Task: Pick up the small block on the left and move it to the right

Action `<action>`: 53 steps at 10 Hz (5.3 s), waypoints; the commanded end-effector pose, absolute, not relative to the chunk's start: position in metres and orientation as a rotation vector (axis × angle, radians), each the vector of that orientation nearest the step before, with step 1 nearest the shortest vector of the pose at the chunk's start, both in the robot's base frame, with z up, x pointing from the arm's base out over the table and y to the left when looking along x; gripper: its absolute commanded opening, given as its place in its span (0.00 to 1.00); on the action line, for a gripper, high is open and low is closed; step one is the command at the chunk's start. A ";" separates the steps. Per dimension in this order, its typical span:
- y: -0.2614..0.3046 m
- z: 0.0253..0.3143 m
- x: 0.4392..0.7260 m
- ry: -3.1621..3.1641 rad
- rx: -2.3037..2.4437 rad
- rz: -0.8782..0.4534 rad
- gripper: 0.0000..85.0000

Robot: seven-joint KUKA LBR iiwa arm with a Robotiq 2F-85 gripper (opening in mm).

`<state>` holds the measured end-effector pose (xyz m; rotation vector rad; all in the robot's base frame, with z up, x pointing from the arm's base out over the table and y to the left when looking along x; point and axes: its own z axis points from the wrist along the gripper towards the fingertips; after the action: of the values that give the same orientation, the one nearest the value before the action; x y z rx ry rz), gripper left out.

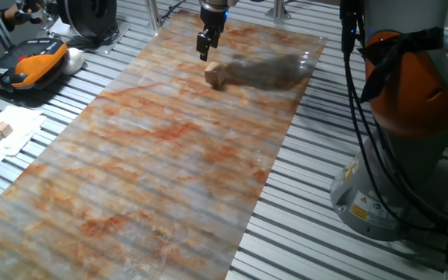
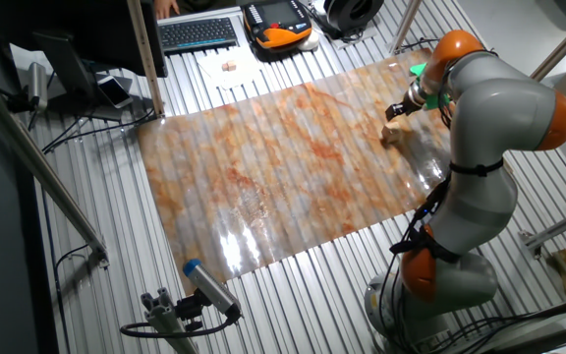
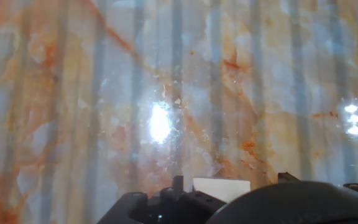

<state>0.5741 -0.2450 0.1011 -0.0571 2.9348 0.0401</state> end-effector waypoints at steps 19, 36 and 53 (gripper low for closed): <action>-0.240 0.091 0.572 3.046 -0.024 0.038 0.80; -0.240 0.080 0.575 3.025 -0.071 0.013 0.80; -0.240 0.080 0.574 3.139 0.067 0.022 0.60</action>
<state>0.5742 -0.2398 0.0801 0.0663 3.1385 0.0181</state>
